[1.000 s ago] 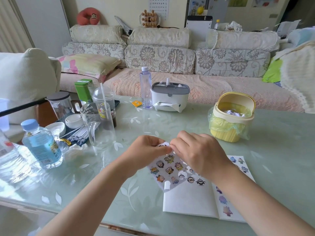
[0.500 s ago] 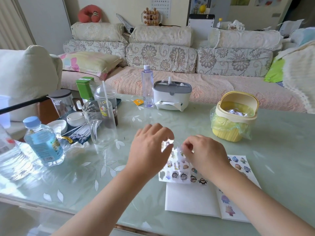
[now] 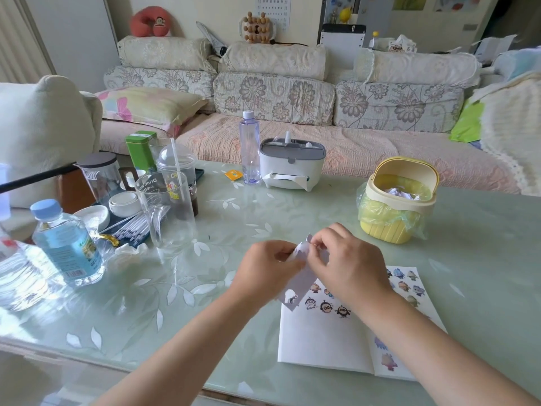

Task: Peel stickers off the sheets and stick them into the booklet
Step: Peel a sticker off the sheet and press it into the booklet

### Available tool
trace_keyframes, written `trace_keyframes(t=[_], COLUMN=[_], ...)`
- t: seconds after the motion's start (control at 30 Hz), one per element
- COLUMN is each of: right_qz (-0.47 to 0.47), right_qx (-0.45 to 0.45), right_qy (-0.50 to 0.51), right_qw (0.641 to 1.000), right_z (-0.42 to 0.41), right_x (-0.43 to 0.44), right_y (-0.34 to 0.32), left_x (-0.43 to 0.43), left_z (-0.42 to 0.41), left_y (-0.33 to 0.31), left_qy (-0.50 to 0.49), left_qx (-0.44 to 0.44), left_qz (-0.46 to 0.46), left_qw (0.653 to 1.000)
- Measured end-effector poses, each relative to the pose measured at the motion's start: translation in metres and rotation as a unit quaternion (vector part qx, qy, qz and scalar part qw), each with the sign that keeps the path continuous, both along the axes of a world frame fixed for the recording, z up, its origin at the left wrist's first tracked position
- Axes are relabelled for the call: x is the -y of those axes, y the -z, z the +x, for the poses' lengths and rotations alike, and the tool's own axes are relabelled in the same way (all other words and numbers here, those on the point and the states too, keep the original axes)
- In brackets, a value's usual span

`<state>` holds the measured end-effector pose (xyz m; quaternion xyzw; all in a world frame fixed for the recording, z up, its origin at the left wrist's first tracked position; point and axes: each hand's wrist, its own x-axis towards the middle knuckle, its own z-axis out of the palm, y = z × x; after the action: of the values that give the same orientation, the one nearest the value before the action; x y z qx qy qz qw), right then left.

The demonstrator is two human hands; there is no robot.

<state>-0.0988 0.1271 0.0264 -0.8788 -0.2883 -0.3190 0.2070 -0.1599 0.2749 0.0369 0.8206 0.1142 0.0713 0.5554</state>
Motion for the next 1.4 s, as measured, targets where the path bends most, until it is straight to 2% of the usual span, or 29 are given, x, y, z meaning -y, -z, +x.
trace_keyframes(t=[0.1,0.2,0.37,0.5,0.57,0.67,0.8,0.93,1.03,1.1,1.4], right_qz=[0.021,-0.030,-0.045,0.010,0.065,0.155,0.214,0.256,0.305,0.313,0.258], right_qx=[0.055,0.116,0.106,0.006,-0.092,-0.249,-0.402,-0.453,-0.507,-0.523,-0.489], right_qy=[-0.008,-0.039,-0.050,-0.017,0.007,0.028,-0.017,-0.003,-0.005,-0.001,0.009], right_qw=[0.998,0.992,0.992,1.000,0.994,0.956,0.890,0.854,0.806,0.793,0.833], right_z=[0.001,0.007,0.004,-0.002,-0.005,-0.005,-0.002,0.003,0.004,0.003,0.009], right_x=[-0.003,0.001,-0.002,-0.004,-0.004,-0.004,-0.005,-0.001,0.002,0.002,0.007], right_y=[0.002,0.006,0.003,0.000,-0.005,-0.011,-0.013,-0.016,-0.016,-0.016,-0.015], left_x=[0.001,-0.002,-0.004,-0.005,-0.005,-0.004,-0.003,-0.007,-0.009,-0.010,-0.018], left_z=[0.000,0.001,0.003,0.004,0.004,0.004,0.005,0.010,0.013,0.015,0.022], left_y=[-0.003,-0.008,-0.004,-0.003,-0.004,-0.004,-0.001,0.003,0.006,0.008,0.008], left_qy=[0.001,-0.002,-0.030,-0.047,-0.050,-0.053,-0.037,-0.043,-0.037,-0.038,-0.076], left_qx=[-0.023,-0.041,-0.031,-0.035,-0.038,-0.030,-0.018,-0.015,-0.013,-0.011,-0.009], left_qz=[-0.057,-0.079,-0.073,-0.073,-0.078,-0.097,-0.071,0.008,0.053,0.083,0.214], left_qw=[0.998,0.996,0.996,0.996,0.995,0.993,0.997,0.999,0.998,0.996,0.974])
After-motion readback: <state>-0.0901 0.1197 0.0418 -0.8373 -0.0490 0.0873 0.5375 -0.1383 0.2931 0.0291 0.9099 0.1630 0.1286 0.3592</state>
